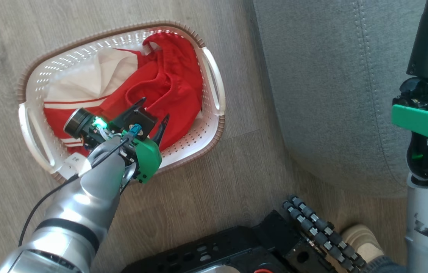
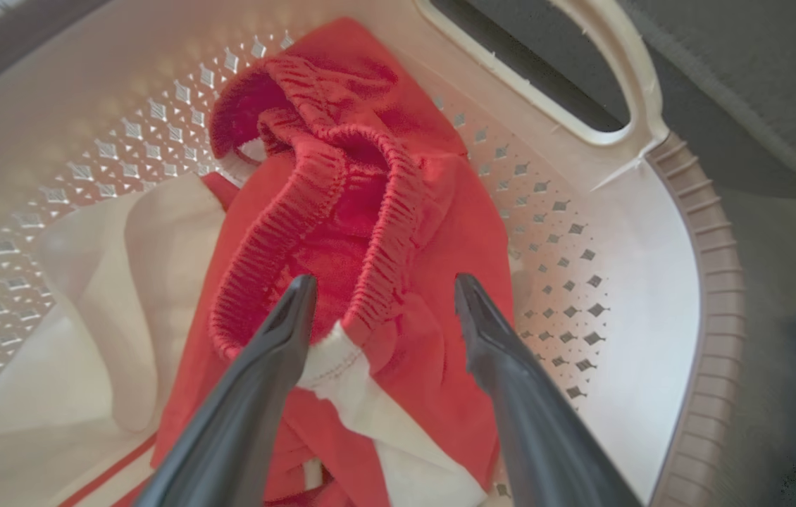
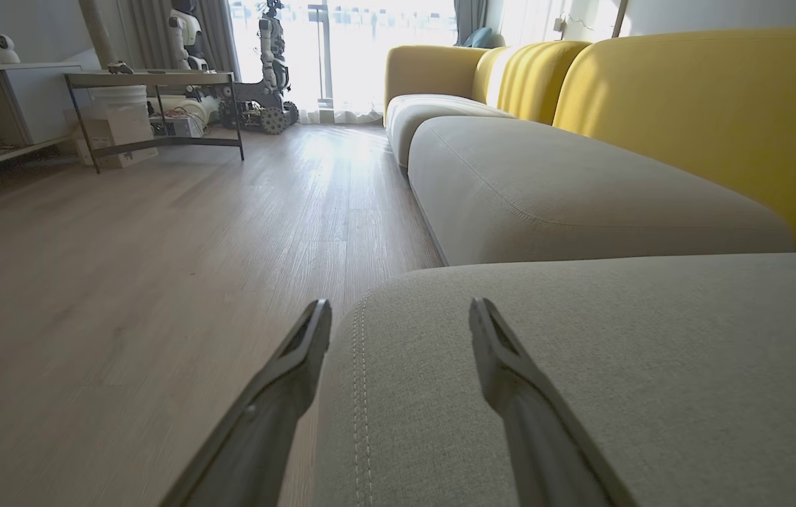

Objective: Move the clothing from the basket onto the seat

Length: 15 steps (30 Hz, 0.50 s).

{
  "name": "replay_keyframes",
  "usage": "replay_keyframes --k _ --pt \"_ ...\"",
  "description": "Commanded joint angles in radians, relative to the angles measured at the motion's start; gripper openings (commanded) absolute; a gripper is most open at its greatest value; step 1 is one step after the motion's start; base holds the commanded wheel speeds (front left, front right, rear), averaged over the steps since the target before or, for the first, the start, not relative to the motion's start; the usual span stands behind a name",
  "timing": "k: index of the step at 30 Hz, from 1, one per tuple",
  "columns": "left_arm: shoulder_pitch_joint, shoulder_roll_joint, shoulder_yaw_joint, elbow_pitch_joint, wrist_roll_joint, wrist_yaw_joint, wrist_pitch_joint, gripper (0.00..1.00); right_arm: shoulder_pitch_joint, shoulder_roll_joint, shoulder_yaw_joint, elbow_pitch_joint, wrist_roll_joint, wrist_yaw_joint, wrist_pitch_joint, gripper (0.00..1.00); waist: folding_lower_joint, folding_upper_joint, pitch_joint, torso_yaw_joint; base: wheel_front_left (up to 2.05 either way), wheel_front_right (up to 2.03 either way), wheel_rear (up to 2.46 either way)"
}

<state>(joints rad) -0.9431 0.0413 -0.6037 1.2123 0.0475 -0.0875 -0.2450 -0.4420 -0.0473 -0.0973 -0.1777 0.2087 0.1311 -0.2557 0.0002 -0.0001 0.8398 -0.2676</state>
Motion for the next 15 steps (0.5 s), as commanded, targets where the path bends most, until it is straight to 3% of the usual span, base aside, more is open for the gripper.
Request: replay_keyframes --k 1,15 --pt "0.012 0.009 0.004 0.007 -0.002 0.001 0.019 1.0 0.016 -0.003 0.017 -0.035 0.011 0.0 -0.006 1.0 -0.0002 0.0001 0.004 -0.009 0.0 0.0 0.0" --pt "-0.013 0.019 -0.054 0.068 0.016 0.07 0.155 1.0 0.018 -0.003 0.055 -0.04 0.012 0.0 -0.006 1.0 -0.0002 0.0001 0.003 -0.047 0.0 0.0 0.0"
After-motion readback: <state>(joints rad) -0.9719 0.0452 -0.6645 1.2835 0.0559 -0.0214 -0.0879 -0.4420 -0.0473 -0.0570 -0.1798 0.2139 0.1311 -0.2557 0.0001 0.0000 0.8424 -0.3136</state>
